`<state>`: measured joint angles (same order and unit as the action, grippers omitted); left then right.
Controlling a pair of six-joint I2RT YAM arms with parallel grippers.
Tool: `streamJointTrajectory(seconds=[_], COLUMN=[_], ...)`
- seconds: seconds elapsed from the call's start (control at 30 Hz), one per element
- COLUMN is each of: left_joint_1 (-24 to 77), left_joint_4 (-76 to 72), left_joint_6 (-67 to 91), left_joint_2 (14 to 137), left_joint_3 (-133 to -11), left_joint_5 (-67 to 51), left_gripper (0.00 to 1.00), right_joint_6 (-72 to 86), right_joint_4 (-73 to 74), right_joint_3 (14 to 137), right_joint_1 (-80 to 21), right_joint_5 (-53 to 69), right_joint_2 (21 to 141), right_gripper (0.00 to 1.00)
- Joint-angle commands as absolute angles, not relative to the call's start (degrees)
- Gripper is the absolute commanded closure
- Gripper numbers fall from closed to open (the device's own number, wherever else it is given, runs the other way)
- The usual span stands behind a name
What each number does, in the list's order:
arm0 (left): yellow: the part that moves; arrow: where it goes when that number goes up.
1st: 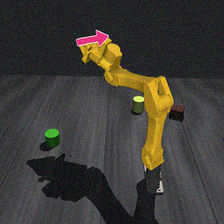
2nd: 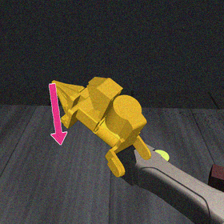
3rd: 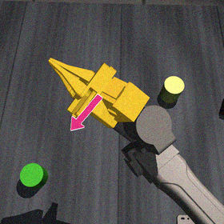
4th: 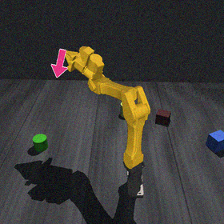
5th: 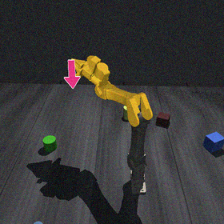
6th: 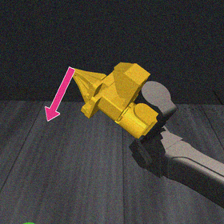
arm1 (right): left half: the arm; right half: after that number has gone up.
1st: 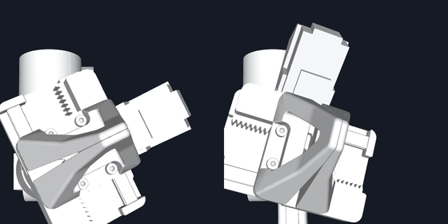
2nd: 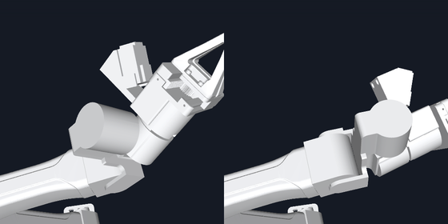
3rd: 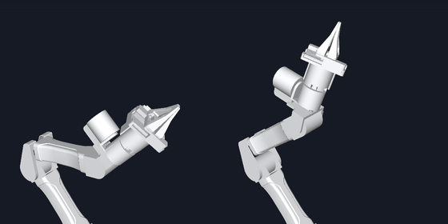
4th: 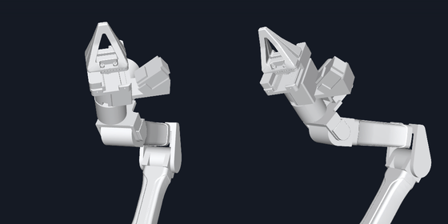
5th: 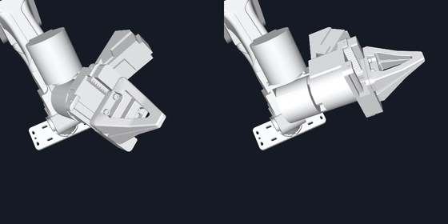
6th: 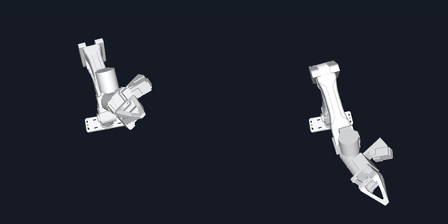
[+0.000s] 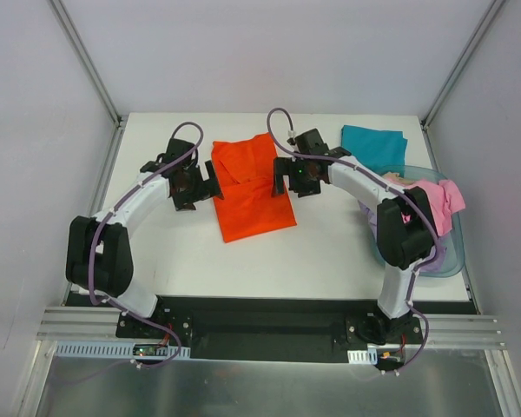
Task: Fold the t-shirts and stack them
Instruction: Fold the folded rectangular tshirt in 1/3 of the way
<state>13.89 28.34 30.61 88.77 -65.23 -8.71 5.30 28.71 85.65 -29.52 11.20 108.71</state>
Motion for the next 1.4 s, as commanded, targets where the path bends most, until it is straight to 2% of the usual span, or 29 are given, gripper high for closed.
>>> streamJointTrajectory(seconds=[0.0, 0.07, 0.23, 0.4, 0.6, 0.7, 0.73, 0.9, 1.0, 1.1, 1.27, 1.37], left_joint_1=[13.89, 13.62, 13.27, 13.01, 11.87, 11.43, 11.34, 11.07, 11.07, 11.07, 11.07, 11.07], left_joint_4=[26.46, 26.19, 26.19, 26.19, 26.28, 26.19, 26.19, 26.19, 26.19, 26.19, 26.1, 26.19], left_joint_6=[30.32, 30.15, 29.62, 29.36, 28.92, 28.57, 28.48, 28.48, 28.04, 27.95, 28.04, 27.51], left_joint_2=[91.13, 94.21, 100.97, 105.2, 110.47, 112.93, 113.37, 115.75, 117.24, 118.73, 119.0, 116.99], left_joint_3=[-67.23, -68.99, -73.11, -76.28, -80.59, -82.52, -82.79, -84.63, -85.86, -86.92, -86.4, -84.73], left_joint_5=[-8.35, -9.4, -8.53, -8.26, -8.61, -9.31, -9.75, -10.37, -11.07, -12.65, -13.89, -13.8], left_gripper=[0.07, 0.1, 0.31, 0.43, 0.51, 0.58, 0.59, 0.61, 0.62, 0.64, 0.65, 0.58], right_joint_6=[2.11, 1.93, 0.71, -1.05, -0.7, -0.09, -0.09, 2.29, 2.46, 2.99, 4.91, 4.75], right_joint_4=[26.8, 28.03, 29.61, 31.9, 32.52, 32.43, 32.43, 32.08, 31.99, 31.38, 28.75, 27.42], right_joint_3=[89.29, 90.61, 95.97, 104.57, 112.14, 113.46, 113.64, 113.12, 112.59, 110.84, 104.25, 100.2], right_joint_1=[-29.88, -29.8, -29.71, -29.36, -28.65, -28.21, -27.86, -26.98, -26.63, -26.54, -26.72, -26.81], right_joint_5=[14.33, 13.1, 7.4, 3.08, 3.87, 4.39, 5.18, 6.06, 6.68, 7.73, 10.98, 9.85], right_joint_2=[110.03, 112.32, 116.8, 124.35, 130.51, 132.53, 132.89, 134.21, 134.56, 134.21, 130.36, 127.71], right_gripper=[0.07, 0.07, 0.07, 0.1, 0.19, 0.3, 0.38, 0.55, 0.72, 0.81, 0.85, 0.77])
